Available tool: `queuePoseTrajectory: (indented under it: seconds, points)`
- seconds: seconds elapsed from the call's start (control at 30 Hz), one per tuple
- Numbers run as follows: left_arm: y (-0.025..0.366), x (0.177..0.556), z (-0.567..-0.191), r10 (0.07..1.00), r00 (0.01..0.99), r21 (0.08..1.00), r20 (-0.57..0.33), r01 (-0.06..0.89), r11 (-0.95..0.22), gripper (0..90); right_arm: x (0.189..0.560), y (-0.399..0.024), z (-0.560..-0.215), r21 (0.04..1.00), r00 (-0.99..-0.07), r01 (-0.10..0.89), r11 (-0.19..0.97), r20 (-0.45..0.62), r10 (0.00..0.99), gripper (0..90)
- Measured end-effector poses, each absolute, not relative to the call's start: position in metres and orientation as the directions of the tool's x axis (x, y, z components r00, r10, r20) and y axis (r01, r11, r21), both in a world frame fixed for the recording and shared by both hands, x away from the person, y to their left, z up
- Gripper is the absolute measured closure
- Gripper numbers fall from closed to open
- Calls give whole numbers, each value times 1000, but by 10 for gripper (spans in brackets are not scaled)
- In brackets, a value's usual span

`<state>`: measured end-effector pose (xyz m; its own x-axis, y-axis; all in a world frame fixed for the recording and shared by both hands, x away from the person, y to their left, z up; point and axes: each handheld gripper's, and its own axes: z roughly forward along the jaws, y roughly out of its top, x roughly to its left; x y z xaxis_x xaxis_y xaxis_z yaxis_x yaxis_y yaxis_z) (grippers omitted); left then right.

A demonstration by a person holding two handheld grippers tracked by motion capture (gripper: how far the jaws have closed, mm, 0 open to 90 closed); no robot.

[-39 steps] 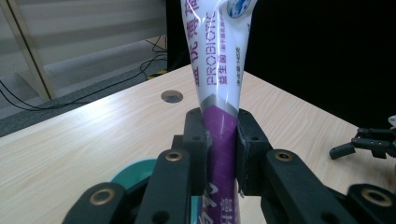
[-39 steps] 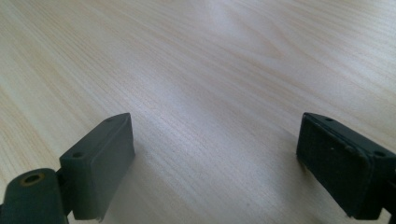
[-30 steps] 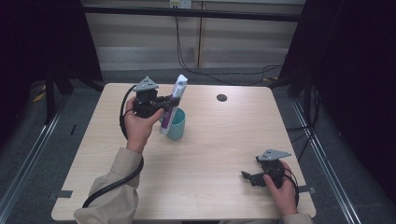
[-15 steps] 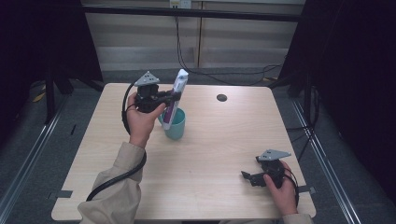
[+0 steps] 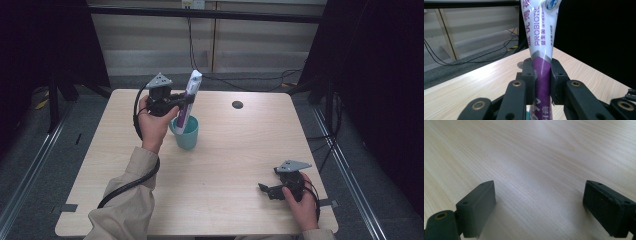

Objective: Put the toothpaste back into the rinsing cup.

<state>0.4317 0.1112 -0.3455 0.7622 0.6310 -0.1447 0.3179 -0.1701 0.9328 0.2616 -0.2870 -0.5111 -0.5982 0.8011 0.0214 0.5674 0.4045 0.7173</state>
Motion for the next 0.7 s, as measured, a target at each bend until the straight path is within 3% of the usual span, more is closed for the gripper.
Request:
queuePoseTrajectory:
  seconds: [0.7]
  points:
    - [112, 447, -350, 646, 748, 937, -154, 318, -145, 775, 262, -287, -511, 717, -598, 567, 404, 21, 801, 105]
